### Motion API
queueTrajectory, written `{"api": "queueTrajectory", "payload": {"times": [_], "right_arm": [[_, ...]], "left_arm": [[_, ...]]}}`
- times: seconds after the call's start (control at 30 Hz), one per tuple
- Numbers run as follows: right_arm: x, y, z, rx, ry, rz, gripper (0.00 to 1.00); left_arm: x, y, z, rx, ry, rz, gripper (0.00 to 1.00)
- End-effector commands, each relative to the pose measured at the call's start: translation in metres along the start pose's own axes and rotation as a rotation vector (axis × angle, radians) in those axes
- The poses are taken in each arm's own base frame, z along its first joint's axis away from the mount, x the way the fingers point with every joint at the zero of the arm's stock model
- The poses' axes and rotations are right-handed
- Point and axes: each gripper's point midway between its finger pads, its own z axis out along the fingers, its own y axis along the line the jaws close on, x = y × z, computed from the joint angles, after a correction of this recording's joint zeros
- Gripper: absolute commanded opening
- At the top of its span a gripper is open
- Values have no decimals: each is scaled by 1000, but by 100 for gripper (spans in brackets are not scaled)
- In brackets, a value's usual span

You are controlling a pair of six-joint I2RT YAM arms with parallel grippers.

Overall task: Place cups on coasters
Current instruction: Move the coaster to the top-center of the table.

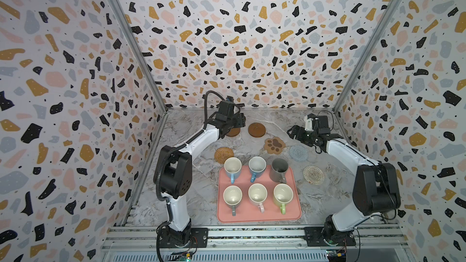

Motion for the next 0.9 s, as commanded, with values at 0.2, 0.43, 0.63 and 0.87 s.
{"api": "queueTrajectory", "payload": {"times": [0.2, 0.43, 0.63, 0.87], "right_arm": [[2, 55, 92, -206, 78, 50, 78], [1, 64, 134, -259, 113, 81, 72], [11, 71, 153, -301, 142, 93, 71], [18, 79, 167, -344, 171, 92, 71]], "left_arm": [[34, 44, -36, -66, 13, -60, 70], [46, 52, -51, -76, 23, -73, 71], [45, 55, -60, -71, 16, -88, 72], [50, 55, -62, -69, 28, -92, 72]]}}
